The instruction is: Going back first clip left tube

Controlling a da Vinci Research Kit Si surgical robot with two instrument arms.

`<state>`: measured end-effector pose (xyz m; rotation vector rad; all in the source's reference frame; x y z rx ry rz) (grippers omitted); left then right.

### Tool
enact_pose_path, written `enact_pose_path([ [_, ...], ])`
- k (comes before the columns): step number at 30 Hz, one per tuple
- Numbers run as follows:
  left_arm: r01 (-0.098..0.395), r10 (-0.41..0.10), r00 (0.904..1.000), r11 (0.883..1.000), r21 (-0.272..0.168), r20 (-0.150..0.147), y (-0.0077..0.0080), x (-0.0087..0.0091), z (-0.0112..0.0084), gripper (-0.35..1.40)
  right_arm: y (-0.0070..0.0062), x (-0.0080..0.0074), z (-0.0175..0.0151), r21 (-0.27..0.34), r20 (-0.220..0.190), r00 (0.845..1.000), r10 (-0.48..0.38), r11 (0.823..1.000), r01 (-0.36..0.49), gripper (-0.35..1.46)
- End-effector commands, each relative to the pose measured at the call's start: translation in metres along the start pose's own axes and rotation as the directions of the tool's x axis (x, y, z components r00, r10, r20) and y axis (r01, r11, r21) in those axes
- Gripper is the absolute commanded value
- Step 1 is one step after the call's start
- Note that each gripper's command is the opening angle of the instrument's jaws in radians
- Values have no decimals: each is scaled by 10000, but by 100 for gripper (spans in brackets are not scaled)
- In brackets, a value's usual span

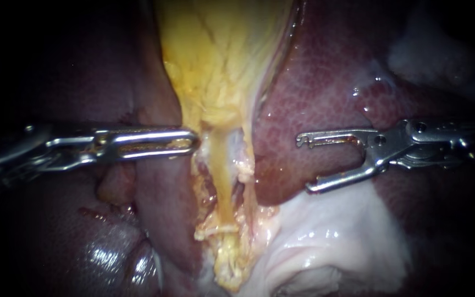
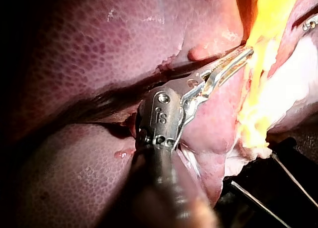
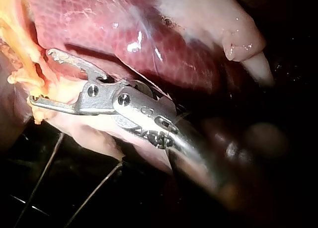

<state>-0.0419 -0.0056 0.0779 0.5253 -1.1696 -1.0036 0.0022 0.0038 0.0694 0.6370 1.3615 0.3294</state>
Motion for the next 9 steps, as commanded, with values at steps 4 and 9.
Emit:
enact_pose_path([
  [4, 8, -8, 10000, 10000, 31, -34, 1, 0, -3, -35, 0, 0, 0, -3, -3, 10000, 1, 10000, -1, 60],
  [9, 7, -7, 10000, 10000, 37, -36, 1, 0, -3, -35, 0, 0, 0, 23, -5, 10000, 13, 10000, -13, 60],
])
